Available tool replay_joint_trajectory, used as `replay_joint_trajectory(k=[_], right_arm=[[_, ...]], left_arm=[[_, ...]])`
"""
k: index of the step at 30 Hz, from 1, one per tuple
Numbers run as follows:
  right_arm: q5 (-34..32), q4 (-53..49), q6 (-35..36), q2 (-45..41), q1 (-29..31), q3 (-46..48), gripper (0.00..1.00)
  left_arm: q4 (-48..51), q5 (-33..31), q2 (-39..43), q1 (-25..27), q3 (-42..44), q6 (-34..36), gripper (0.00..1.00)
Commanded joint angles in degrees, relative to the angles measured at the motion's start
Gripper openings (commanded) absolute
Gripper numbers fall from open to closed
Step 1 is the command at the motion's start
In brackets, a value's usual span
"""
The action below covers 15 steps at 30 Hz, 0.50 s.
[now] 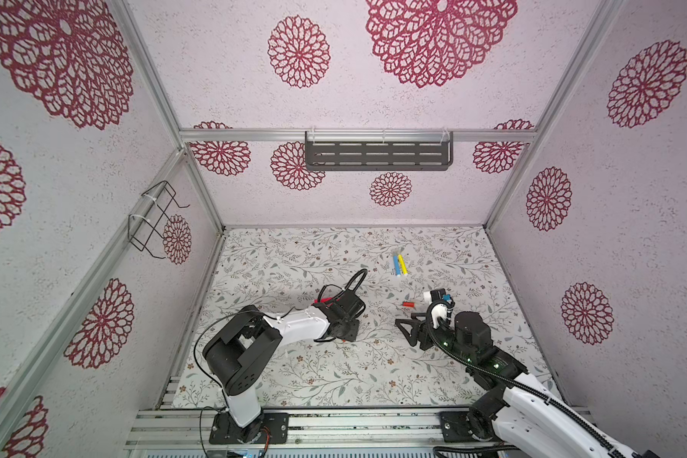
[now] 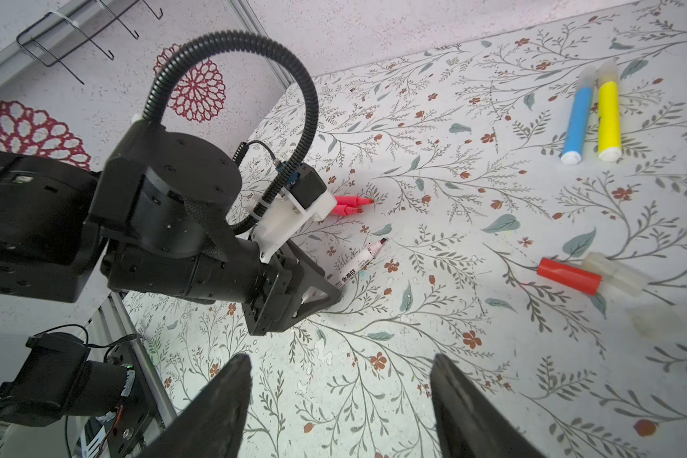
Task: Insert the pens into the pen caps
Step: 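Lower left gripper and grasp the white marker at its middle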
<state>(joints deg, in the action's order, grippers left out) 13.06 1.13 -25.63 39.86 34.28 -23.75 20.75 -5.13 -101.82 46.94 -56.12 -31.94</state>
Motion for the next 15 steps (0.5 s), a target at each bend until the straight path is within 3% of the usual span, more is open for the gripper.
replay_joint_trajectory(k=[1,4,15], right_arm=[[-1.66,-0.32,-0.92,-0.65,0.26,-1.11,0.73],[-2.16,-0.77,-0.91,-0.47,0.26,-1.39,0.73],[-3.76,-2.68,-1.26,-2.09,0.26,-1.52,0.73]], left_arm=[[7.58,-0.85,-3.60,2.30,-0.44,0.31,0.44],[10.32,-1.48,-5.14,3.71,-2.08,1.35,0.35],[13.09,-5.63,-7.90,6.24,-3.25,1.90,0.18]])
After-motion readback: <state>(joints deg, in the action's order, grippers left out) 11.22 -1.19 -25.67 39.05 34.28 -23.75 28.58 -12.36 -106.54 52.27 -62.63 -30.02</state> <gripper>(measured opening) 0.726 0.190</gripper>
